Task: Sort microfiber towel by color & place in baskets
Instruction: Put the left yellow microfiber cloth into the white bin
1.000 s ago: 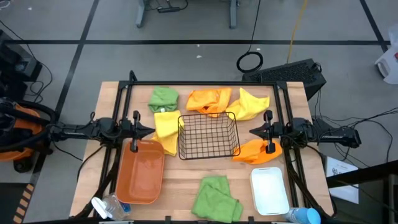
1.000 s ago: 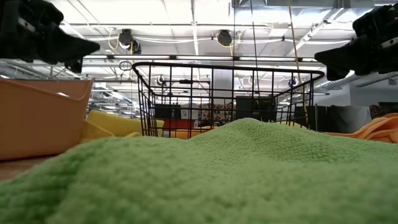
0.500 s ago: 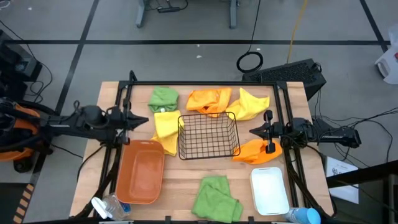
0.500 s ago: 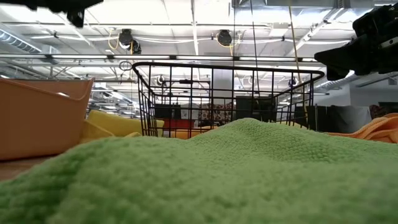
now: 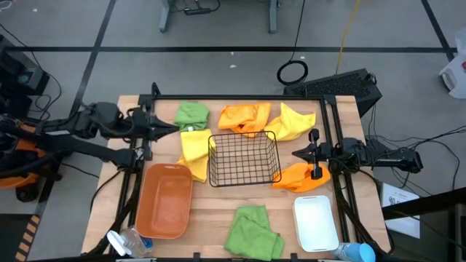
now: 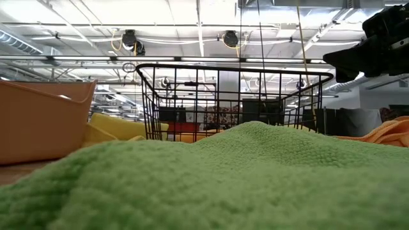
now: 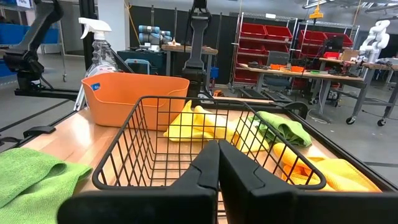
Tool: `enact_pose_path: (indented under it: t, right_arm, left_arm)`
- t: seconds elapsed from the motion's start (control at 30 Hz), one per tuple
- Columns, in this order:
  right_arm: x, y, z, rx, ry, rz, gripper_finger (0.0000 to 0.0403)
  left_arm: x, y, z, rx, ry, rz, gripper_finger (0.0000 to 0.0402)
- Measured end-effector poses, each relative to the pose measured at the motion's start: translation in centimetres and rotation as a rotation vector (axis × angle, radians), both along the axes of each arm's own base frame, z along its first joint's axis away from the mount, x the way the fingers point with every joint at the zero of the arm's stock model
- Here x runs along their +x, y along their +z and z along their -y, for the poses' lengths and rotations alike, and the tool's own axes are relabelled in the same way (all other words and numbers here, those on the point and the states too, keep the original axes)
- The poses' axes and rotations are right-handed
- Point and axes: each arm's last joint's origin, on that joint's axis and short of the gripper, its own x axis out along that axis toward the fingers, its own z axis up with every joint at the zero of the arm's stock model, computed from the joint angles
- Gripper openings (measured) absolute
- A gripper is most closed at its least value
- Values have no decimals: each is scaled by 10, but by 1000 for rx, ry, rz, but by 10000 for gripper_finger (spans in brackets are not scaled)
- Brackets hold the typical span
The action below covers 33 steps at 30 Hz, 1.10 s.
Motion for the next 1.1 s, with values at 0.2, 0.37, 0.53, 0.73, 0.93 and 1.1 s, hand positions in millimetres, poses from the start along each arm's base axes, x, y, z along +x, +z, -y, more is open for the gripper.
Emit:
enact_pose_path:
  t: [0.2, 0.37, 0.53, 0.73, 0.93, 1.1]
  right_arm:
    - [0, 0, 0, 59, 2, 1, 0]
    - [0, 0, 0, 233, 9, 5, 0]
    - [0, 0, 0, 369, 15, 12, 0]
    - [-4, 19, 0, 439, 35, 85, 0]
    - [-15, 68, 0, 358, 45, 161, 0]
    - [-24, 127, -1, 279, 33, 156, 0]
  left_arm:
    - [25, -2, 2, 4, 0, -71, 0]
    - [40, -9, 3, 7, -1, -119, 9]
    - [46, -11, 3, 12, -2, -133, 13]
    - [46, -13, 2, 20, 14, -132, 14]
    - [46, -13, 2, 24, 21, -133, 15]
    - [46, -13, 2, 25, 25, -134, 15]
